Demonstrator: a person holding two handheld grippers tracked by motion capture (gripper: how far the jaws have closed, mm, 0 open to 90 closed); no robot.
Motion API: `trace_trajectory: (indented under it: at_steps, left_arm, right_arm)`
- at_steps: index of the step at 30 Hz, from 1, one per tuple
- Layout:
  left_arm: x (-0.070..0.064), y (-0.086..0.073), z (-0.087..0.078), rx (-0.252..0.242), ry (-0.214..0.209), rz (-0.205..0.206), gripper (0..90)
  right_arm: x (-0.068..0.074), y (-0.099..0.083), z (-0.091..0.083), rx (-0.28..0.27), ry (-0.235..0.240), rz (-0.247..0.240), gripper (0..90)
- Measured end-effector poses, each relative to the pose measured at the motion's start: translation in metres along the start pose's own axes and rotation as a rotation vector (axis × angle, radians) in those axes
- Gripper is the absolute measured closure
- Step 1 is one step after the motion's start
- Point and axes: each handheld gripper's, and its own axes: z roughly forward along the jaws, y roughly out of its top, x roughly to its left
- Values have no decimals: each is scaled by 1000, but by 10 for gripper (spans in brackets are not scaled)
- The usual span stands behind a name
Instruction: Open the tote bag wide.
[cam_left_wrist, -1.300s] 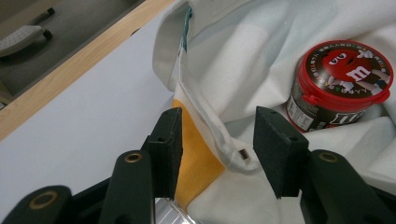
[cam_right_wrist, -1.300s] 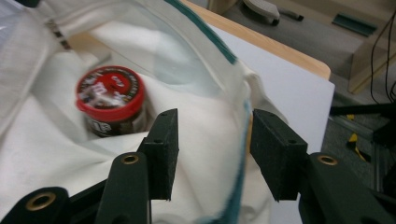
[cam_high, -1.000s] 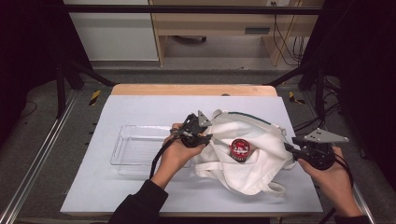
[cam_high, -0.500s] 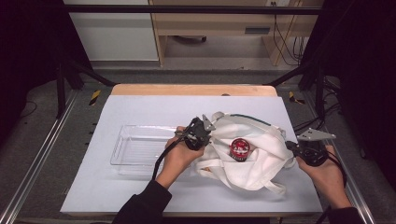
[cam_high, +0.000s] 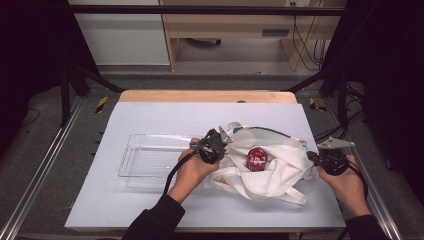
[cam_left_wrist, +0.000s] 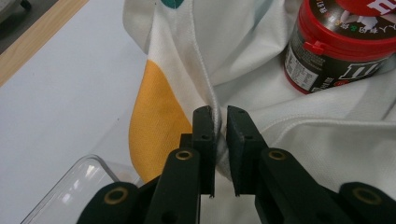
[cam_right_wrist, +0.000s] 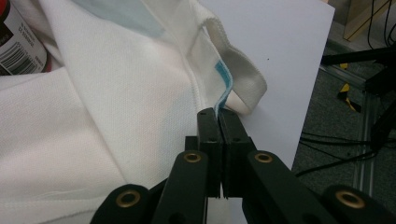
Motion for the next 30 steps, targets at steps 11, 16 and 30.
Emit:
trace_trajectory:
  at_steps: [11,16,30]
  left_arm:
    - [-2,-4,-1,-17,5,-3,817]
    - [-1,-6,-1,-18,-1,-9,818]
    - [1,-9,-26,-117,24,-43,687]
  right_arm:
    - [3,14,-15,-103,40,-18,686]
    - [4,29,-16,-142,44,-48,606]
    - [11,48,-18,-158,49,-68,557]
